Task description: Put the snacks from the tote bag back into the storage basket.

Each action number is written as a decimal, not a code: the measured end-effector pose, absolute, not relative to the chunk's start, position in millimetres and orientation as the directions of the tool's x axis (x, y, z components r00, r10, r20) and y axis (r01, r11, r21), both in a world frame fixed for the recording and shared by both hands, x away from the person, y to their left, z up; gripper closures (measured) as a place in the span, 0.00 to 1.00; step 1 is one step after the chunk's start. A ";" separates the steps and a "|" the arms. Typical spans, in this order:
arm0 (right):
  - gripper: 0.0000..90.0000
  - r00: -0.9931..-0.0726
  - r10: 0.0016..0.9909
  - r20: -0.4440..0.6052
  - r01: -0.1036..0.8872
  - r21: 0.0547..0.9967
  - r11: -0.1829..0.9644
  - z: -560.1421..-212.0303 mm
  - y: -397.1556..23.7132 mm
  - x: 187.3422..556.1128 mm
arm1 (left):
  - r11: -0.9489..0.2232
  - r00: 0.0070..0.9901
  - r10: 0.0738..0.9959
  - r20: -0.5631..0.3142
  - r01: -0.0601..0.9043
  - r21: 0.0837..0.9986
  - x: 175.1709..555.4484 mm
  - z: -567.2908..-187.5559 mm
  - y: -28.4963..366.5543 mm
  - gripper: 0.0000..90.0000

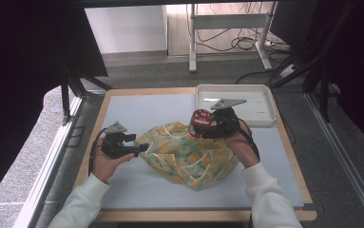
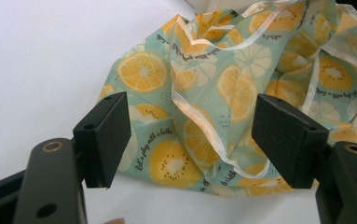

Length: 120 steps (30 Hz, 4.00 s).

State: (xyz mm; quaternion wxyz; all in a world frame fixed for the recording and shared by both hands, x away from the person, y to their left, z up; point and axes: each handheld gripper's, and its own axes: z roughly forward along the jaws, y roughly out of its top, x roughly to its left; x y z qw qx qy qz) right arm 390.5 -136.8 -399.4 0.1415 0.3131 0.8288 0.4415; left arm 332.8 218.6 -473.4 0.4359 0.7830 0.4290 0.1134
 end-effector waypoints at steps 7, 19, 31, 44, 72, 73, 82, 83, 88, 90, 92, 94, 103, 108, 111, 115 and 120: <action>0.28 -0.746 0.665 0.035 0.405 0.817 0.411 -398.4 -135.2 403.6 | -0.251 0.615 0.762 -0.205 0.572 0.781 331.7 -472.4 218.6 0.31; 0.28 -0.705 0.708 0.033 0.428 0.816 0.388 -392.2 -140.1 424.8 | -0.256 0.617 0.761 -0.202 0.571 0.780 331.1 -471.6 216.3 0.31; 0.28 -0.672 0.740 0.028 0.450 0.809 0.379 -395.6 -144.1 447.3 | -0.255 0.615 0.762 -0.203 0.573 0.779 331.1 -471.5 217.1 0.31; 0.28 -0.627 0.779 0.024 0.481 0.798 0.364 -399.8 -150.7 470.6 | -0.251 0.611 0.764 -0.205 0.575 0.779 331.0 -472.0 218.0 0.31; 0.28 -0.562 0.827 0.005 0.554 0.745 0.372 -433.4 -147.6 517.9 | -0.250 0.609 0.766 -0.207 0.579 0.776 331.3 -473.0 219.9 0.31; 0.28 -0.561 0.828 0.004 0.556 0.742 0.374 -434.8 -147.3 518.6 | -0.250 0.609 0.766 -0.208 0.579 0.776 331.3 -472.9 220.2 0.31; 0.28 -0.547 0.837 0.009 0.577 0.728 0.369 -447.0 -144.7 525.6 | -0.251 0.609 0.766 -0.206 0.579 0.776 331.2 -473.1 220.2 0.31; 0.28 -0.548 0.837 0.009 0.580 0.725 0.372 -448.8 -144.5 526.6 | -0.251 0.609 0.766 -0.206 0.579 0.776 331.2 -473.0 220.5 0.31; 0.28 -0.546 0.838 -0.001 0.585 0.715 0.382 -456.0 -143.4 529.0 | -0.248 0.606 0.768 -0.207 0.579 0.777 331.9 -473.4 222.2 0.31; 0.28 -0.546 0.838 -0.007 0.589 0.708 0.390 -458.9 -143.2 530.0 | -0.248 0.606 0.768 -0.208 0.581 0.775 332.0 -473.6 222.0 0.31; 0.28 -0.545 0.839 -0.007 0.597 0.699 0.394 -462.4 -142.8 531.0 | -0.251 0.607 0.767 -0.206 0.580 0.775 331.9 -473.7 221.7 0.31; 0.28 -0.544 0.839 -0.007 0.603 0.692 0.397 -466.1 -142.4 532.1 | -0.251 0.608 0.767 -0.206 0.580 0.775 331.7 -473.6 221.4 0.31; 0.28 -0.548 0.837 -0.012 0.613 0.674 0.411 -477.1 -140.9 534.7 | -0.250 0.607 0.767 -0.208 0.581 0.775 331.8 -473.8 221.3 0.31; 0.28 -0.555 0.832 -0.012 0.619 0.662 0.423 -480.9 -139.9 535.4 | -0.249 0.605 0.768 -0.208 0.582 0.774 331.8 -473.9 221.4 0.31; 0.25 -0.563 0.826 0.011 0.621 0.665 0.414 -481.1 -139.9 534.9 | -0.248 0.605 0.769 -0.207 0.581 0.775 331.7 -473.6 221.8 0.31; 0.17 -0.547 0.837 0.015 0.610 0.692 0.386 -474.1 -140.2 531.7 | -0.246 0.605 0.769 -0.207 0.579 0.777 331.5 -472.9 221.7 0.31; 0.15 -0.532 0.847 0.016 0.598 0.715 0.362 -465.5 -144.3 527.4 | -0.243 0.604 0.768 -0.211 0.581 0.776 333.3 -472.5 222.3 0.31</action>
